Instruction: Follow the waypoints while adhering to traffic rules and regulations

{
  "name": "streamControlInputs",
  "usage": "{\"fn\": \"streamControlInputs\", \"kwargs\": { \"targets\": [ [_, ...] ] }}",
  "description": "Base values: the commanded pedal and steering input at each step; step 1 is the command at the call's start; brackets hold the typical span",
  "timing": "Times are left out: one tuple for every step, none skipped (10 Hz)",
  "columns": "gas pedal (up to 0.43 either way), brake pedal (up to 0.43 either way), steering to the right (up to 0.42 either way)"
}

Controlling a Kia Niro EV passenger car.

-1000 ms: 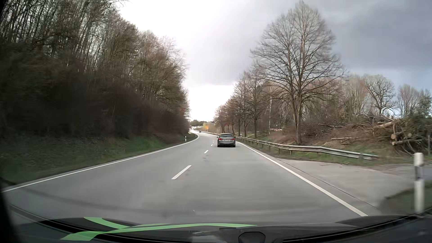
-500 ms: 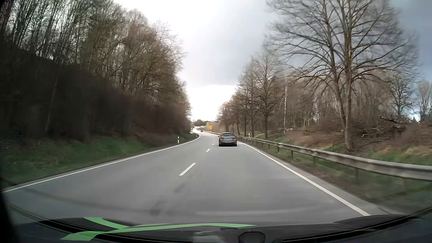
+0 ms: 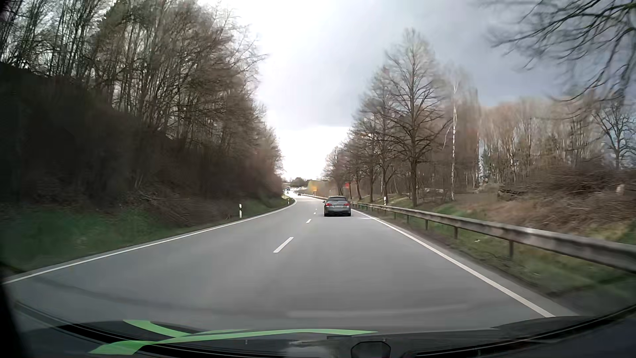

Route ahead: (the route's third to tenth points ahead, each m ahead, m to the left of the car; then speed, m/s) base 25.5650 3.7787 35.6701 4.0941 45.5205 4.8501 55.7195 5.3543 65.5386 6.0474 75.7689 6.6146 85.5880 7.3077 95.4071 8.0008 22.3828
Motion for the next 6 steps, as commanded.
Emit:
{"fn": "streamControlInputs", "kwargs": {
  "targets": [
    [0.047,0.000,-0.009],
    [0.047,0.000,-0.008],
    [0.047,0.000,-0.008],
    [0.047,0.000,-0.008],
    [0.047,0.000,-0.008],
    [0.047,0.000,-0.008]
  ]
}}
